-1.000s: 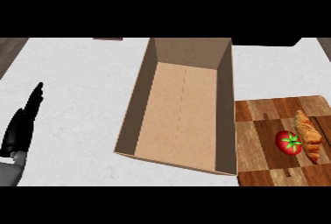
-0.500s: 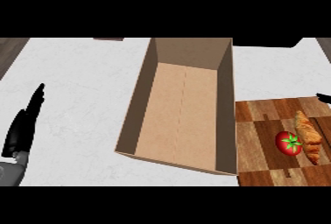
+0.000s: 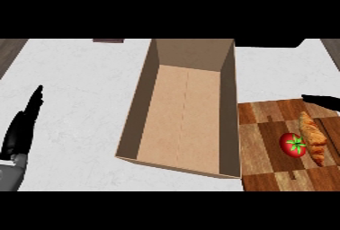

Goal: Pick the croissant from the cutting board and place it in the cardboard box

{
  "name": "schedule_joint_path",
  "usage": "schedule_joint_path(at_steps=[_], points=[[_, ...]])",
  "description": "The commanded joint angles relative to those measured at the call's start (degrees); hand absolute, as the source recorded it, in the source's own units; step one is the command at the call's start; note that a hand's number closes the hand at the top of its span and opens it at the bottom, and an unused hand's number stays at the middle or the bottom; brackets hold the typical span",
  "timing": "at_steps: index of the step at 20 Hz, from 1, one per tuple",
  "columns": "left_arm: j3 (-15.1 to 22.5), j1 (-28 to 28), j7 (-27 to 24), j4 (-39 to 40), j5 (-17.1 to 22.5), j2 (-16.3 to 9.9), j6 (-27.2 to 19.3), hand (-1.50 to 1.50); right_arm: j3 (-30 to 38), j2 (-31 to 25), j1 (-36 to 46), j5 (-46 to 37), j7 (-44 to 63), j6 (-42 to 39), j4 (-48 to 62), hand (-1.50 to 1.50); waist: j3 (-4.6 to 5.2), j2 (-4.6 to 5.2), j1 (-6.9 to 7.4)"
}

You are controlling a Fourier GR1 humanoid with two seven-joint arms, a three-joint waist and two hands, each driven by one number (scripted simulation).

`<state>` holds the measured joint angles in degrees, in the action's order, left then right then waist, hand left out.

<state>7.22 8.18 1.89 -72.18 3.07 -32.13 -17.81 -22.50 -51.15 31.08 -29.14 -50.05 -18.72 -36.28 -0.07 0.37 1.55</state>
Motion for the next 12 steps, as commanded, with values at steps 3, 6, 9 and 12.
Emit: schedule_joint_path(at_steps=[3,6,9,12], points=[[-2.2,1.8,-2.1,3.9,-2.1,1.1,1.2,0.00,0.1,3.2,2.5,-2.8,-2.1,-4.7,0.8,-1.50,0.09,-0.26,-1.32],[-3.2,-3.1,-3.6,0.6,-1.3,0.8,2.1,0.00,0.2,4.2,3.0,-5.2,-7.8,-0.4,9.4,-1.50,0.01,-0.09,-0.34],[-2.3,-3.9,-1.4,-1.6,-3.6,2.8,-0.6,0.00,0.6,3.9,3.2,-3.7,-5.5,-4.7,3.2,-1.50,0.07,-0.32,-0.92],[-4.3,-3.2,-1.1,-1.7,-2.1,1.0,1.9,0.00,0.2,3.8,3.3,-2.4,-5.6,-7.9,0.8,-1.50,0.08,-0.37,-0.97]])
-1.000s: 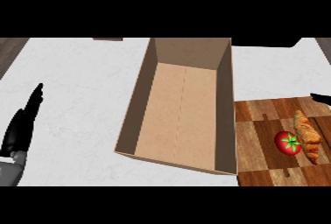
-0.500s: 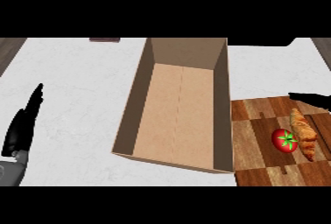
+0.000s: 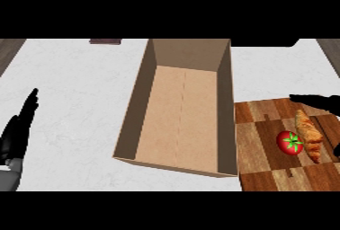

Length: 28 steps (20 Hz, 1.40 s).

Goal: Pick the croissant from the cutting board and place it in the cardboard box

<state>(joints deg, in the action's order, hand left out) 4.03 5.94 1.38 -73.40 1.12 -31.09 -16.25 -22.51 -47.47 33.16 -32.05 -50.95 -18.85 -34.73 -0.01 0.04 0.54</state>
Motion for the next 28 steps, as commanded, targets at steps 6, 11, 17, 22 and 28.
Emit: schedule_joint_path(at_steps=[6,11,17,22,28], points=[[-0.7,0.2,2.4,-1.2,-2.1,0.9,-0.2,0.00,1.2,-2.6,-2.7,4.2,-6.7,-8.8,-7.6,-1.50,0.03,-0.14,-0.72],[-1.5,0.9,2.3,-0.8,-3.2,1.9,0.5,0.00,-0.7,-3.2,-6.5,2.5,1.3,-8.3,-16.3,-1.50,0.06,-0.23,-0.91],[-3.0,-2.0,1.9,-4.2,-4.0,2.4,1.3,0.00,-0.8,0.0,-6.5,-1.2,7.2,-7.4,-14.1,-1.50,0.01,-0.07,-0.08],[-3.4,-1.8,1.3,-2.3,-5.8,5.0,2.0,0.00,1.3,5.4,-4.8,-4.3,9.0,-4.8,-9.3,1.50,-0.01,0.03,0.02],[-4.7,-2.3,0.9,-2.6,-6.5,4.6,3.3,0.00,6.6,6.4,-9.6,-4.5,9.3,7.6,-14.8,1.50,0.01,-0.10,-0.39]])
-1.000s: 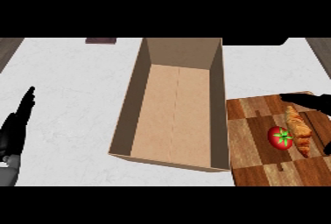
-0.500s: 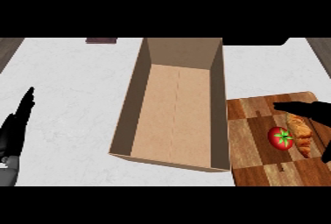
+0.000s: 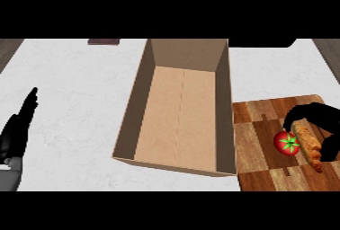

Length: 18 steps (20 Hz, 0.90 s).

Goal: Pick the croissant from the cutting board and place it in the cardboard box

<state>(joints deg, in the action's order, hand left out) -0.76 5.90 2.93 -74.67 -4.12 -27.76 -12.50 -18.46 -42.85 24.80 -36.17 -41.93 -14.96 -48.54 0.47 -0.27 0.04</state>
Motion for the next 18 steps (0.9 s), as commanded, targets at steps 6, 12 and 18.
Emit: schedule_joint_path(at_steps=[6,12,18], points=[[0.0,-0.2,0.6,-1.8,-1.4,2.0,0.6,0.00,2.8,5.8,9.3,-5.4,-3.8,7.3,7.7,1.50,-0.54,0.62,1.42],[0.1,2.8,2.5,-1.1,-2.5,2.4,0.4,0.00,4.1,7.5,22.5,-9.1,-7.9,10.7,17.4,1.50,-0.57,0.94,2.04],[0.5,1.8,4.1,-3.3,-3.9,2.6,0.3,0.00,10.9,5.8,25.0,-4.8,-10.9,14.4,17.0,1.50,-0.54,0.37,0.76]])
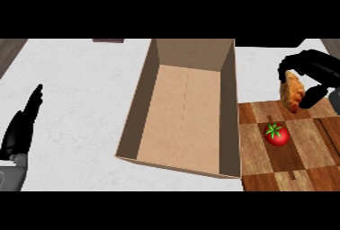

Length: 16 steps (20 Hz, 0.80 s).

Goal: Pick the croissant from the cutting board and place it in the cardboard box

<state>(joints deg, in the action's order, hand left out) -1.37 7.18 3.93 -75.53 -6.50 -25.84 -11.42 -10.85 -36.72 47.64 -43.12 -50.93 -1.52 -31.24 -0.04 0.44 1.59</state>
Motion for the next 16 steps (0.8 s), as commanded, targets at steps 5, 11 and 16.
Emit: schedule_joint_path(at_steps=[5,11,16], points=[[-1.7,-0.1,-1.4,2.2,-0.1,0.3,-0.1,0.00,7.5,0.5,6.5,7.3,-7.9,-0.9,-4.0,1.50,0.06,-0.46,-1.40],[-2.2,0.3,0.6,0.8,-1.0,0.3,0.4,0.00,6.0,5.0,6.0,9.4,-4.2,-8.4,-11.5,1.50,0.07,-0.63,-1.74],[-1.7,-2.6,-0.2,-1.3,-1.0,1.2,0.9,0.00,5.2,10.2,9.8,13.3,6.5,-18.0,-16.2,1.50,0.08,-0.85,-1.56]])
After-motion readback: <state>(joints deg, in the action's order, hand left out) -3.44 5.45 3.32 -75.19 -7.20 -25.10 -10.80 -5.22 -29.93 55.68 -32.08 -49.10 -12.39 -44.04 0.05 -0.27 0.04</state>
